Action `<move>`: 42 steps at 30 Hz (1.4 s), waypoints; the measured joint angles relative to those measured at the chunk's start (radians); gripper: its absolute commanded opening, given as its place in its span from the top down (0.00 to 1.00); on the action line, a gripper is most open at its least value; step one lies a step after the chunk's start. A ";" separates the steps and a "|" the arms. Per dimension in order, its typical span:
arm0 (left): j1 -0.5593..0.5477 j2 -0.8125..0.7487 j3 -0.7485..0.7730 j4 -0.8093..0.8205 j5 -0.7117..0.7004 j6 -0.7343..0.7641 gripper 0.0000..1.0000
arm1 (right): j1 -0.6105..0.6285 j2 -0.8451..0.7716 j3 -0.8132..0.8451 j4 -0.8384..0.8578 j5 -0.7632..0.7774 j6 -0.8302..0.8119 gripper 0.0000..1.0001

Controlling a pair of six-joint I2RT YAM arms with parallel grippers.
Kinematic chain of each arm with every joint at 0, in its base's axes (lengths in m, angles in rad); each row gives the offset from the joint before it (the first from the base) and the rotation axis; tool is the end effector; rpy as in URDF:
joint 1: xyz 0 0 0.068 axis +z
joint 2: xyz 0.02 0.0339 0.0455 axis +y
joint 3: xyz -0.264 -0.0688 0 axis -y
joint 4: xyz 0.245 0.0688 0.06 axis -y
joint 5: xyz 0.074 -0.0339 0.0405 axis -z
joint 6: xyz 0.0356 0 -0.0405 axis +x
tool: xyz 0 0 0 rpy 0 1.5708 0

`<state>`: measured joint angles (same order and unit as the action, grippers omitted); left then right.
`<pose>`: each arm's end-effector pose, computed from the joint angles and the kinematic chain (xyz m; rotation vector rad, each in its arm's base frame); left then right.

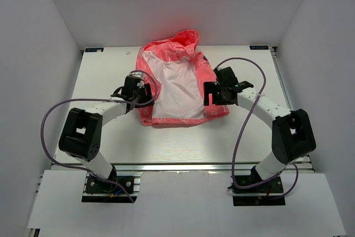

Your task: Zip up the jacket

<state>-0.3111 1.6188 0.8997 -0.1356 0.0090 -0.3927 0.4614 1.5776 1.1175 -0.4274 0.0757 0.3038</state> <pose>0.3126 -0.1009 0.1783 -0.0959 2.4507 -0.3267 0.3030 0.1477 0.2375 -0.1613 2.4649 0.2411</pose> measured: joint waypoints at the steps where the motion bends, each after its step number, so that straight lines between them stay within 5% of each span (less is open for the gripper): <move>1: 0.000 0.005 0.001 0.017 0.000 0.006 0.28 | 0.000 0.006 0.001 0.000 0.000 -0.004 0.11; 7: -0.003 0.047 0.058 0.068 -0.021 0.051 0.29 | 0.000 0.032 0.001 -0.001 -0.001 -0.032 0.11; 12: -0.005 0.105 0.132 0.099 -0.024 0.080 1.00 | 0.000 0.034 0.001 0.000 -0.001 -0.052 0.11; 22: -0.038 0.013 0.146 -0.007 -0.041 0.094 1.00 | 0.000 0.034 0.006 -0.017 0.030 -0.055 0.11; 30: -0.268 -0.240 0.214 -0.166 -0.072 0.114 1.00 | -0.003 -0.022 -0.004 -0.064 0.083 -0.013 0.11; 36: -0.449 -0.253 0.172 -0.299 -0.037 0.137 1.00 | -0.018 -0.079 -0.028 -0.071 0.086 0.004 0.11; 37: -0.474 -0.241 0.153 -0.323 -0.024 0.138 0.97 | -0.021 -0.077 -0.034 -0.072 0.085 0.006 0.11; 38: -0.494 -0.229 0.135 -0.346 -0.001 0.138 0.75 | -0.023 -0.074 -0.039 -0.074 0.085 0.008 0.11; 41: -0.519 -0.188 0.047 -0.352 0.089 0.142 0.55 | -0.025 -0.066 -0.055 -0.072 0.078 0.011 0.11; 42: -0.519 -0.176 0.017 -0.354 0.119 0.143 0.36 | -0.026 -0.064 -0.058 -0.071 0.074 0.011 0.11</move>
<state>-0.8303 1.4429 0.9169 -0.4900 0.1284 -0.2501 0.4358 1.5139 1.0599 -0.4988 0.1497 0.3149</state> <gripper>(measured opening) 0.413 0.895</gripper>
